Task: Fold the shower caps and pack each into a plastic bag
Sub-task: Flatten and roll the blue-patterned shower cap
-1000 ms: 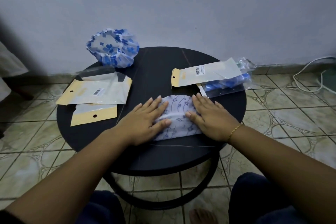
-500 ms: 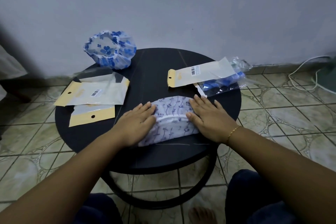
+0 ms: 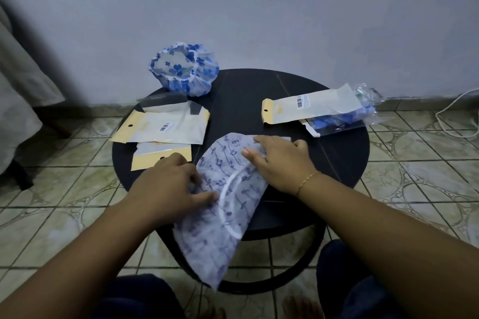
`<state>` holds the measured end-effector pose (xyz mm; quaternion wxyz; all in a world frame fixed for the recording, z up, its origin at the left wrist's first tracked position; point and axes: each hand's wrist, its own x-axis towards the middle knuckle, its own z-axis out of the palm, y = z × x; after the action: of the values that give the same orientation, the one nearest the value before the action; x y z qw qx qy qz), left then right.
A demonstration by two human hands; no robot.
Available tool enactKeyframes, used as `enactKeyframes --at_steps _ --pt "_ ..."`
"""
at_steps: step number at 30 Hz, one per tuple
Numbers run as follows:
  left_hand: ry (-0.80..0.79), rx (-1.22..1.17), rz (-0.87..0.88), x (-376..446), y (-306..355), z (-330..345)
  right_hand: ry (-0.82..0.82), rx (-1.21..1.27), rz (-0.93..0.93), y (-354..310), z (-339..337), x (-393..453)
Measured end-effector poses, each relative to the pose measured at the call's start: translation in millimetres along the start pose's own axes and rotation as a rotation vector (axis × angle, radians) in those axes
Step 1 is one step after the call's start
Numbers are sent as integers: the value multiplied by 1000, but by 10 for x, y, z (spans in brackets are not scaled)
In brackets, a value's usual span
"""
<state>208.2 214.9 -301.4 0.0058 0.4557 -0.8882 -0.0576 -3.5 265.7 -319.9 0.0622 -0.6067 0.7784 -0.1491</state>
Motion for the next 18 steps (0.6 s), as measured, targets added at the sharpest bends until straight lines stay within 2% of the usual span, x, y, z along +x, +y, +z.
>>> enactKeyframes --at_steps 4,7,10,18 --pt "94 23 154 -46 -33 62 -111 128 -50 -152 91 200" --pt "71 1 298 -31 -18 166 -173 97 -83 -173 157 339" --pt "-73 -25 285 23 22 277 -227 35 -103 -124 187 488" --pt "-166 12 230 380 28 362 -228 -138 -109 38 290 789"
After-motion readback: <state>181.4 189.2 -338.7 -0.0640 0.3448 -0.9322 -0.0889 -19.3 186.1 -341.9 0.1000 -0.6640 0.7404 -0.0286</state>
